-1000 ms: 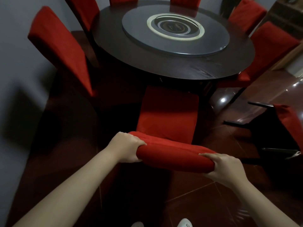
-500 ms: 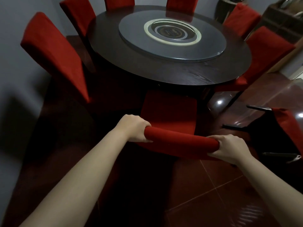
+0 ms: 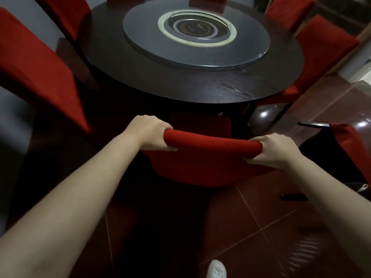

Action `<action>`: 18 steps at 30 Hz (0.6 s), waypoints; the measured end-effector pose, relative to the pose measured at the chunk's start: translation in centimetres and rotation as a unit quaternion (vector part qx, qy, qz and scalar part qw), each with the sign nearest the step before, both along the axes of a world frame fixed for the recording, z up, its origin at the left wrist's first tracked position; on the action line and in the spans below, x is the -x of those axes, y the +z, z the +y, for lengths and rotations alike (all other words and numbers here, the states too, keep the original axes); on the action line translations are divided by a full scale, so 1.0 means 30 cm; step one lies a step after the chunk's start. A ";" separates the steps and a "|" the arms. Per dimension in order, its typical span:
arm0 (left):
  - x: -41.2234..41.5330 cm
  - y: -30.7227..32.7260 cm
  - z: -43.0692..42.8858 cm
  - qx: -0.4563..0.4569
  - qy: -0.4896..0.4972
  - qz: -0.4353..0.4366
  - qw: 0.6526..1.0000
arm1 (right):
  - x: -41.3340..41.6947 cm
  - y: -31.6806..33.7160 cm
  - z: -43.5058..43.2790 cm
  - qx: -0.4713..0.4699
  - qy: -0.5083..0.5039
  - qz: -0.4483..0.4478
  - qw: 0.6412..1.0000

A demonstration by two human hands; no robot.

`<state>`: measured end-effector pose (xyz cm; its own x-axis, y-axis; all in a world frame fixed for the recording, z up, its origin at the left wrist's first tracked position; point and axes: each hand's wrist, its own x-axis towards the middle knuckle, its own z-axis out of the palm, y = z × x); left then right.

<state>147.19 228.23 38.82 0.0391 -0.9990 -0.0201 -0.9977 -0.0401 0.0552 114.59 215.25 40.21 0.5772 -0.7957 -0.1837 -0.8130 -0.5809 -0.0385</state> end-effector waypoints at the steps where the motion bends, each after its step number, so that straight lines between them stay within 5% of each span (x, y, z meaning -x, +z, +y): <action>1: -0.010 -0.001 0.006 0.012 -0.003 -0.004 1.000 | -0.004 -0.002 -0.001 0.010 0.009 -0.006 1.000; 10: -0.008 0.010 0.028 -0.042 0.033 0.008 0.999 | 0.009 -0.026 -0.003 0.048 0.065 -0.046 0.996; 15: 0.010 0.031 0.039 -0.055 0.014 -0.074 0.996 | 0.011 -0.015 0.012 0.054 0.117 -0.066 0.989; 18: 0.026 0.031 0.069 -0.005 0.028 -0.109 0.994 | -0.004 -0.020 0.074 0.163 0.164 -0.049 0.972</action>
<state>146.40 230.30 39.75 0.0987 -0.9950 -0.0150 -0.9820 -0.0949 -0.1633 114.71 217.46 39.61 0.8120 -0.5721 0.1159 -0.5833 -0.8028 0.1237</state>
